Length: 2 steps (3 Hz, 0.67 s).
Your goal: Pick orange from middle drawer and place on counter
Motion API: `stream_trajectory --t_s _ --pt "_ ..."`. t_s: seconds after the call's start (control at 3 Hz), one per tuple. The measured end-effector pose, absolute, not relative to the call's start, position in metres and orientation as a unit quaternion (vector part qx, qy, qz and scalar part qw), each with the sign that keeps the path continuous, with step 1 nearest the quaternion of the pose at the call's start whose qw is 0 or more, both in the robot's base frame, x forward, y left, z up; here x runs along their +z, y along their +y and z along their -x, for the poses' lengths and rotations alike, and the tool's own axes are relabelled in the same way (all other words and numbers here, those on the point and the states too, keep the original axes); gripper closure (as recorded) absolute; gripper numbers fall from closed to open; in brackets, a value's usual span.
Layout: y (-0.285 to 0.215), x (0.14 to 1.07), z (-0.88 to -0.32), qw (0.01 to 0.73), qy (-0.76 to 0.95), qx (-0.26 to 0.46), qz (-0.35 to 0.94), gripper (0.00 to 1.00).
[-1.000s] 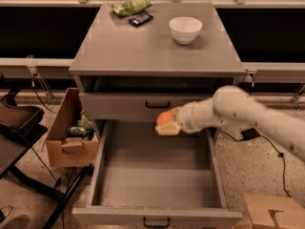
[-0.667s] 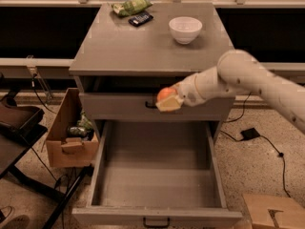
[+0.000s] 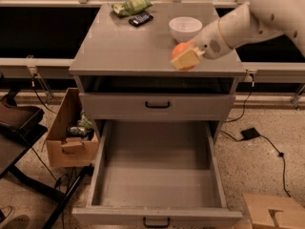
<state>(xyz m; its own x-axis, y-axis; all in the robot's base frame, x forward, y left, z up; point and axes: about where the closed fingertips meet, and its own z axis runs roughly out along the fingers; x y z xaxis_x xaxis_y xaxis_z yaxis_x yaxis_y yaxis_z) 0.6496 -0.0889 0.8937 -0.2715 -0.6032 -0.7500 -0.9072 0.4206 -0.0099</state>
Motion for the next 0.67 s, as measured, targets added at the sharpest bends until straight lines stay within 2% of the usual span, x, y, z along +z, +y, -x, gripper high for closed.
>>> stream_trajectory --t_s 0.67 --pt "-0.090 0.927 -0.693 0.402 0.749 0.229 0.475 1.00"
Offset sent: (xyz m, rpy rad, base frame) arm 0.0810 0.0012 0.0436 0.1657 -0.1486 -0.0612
